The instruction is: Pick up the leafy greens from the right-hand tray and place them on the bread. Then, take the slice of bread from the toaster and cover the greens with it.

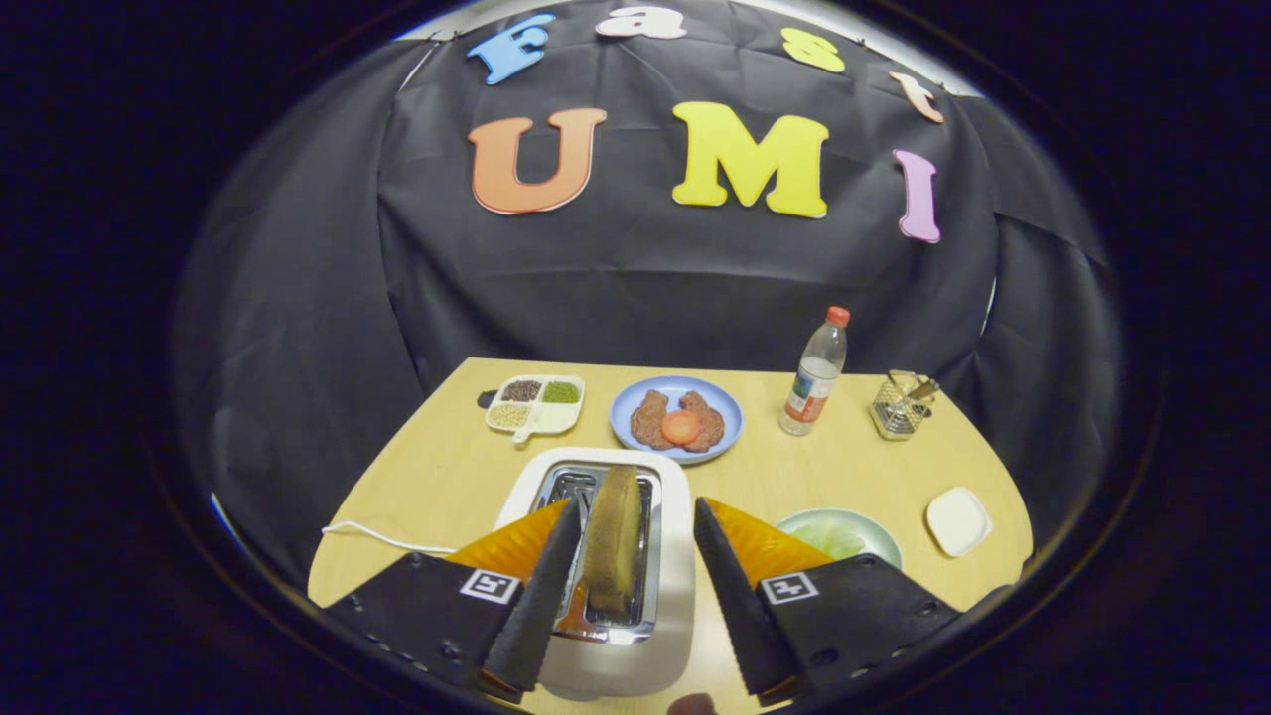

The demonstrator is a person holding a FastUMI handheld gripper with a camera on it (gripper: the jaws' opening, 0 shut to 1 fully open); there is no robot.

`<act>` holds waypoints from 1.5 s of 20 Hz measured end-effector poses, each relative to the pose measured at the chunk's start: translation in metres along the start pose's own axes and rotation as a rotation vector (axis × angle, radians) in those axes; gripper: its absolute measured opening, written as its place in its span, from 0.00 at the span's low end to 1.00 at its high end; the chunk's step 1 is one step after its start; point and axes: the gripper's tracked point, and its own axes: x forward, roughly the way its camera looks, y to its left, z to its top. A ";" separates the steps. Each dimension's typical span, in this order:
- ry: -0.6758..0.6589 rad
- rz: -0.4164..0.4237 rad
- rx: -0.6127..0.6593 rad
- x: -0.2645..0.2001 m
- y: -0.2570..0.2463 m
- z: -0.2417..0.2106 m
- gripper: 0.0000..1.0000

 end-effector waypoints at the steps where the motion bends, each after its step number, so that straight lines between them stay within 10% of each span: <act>1: 0.012 0.004 0.008 0.004 0.002 -0.002 0.65; 8: 0.042 -0.027 0.057 0.006 -0.007 0.002 0.12; 22: -0.110 0.042 0.164 -0.079 -0.094 0.092 0.11; 30: -0.040 0.006 0.170 -0.031 -0.155 0.035 0.11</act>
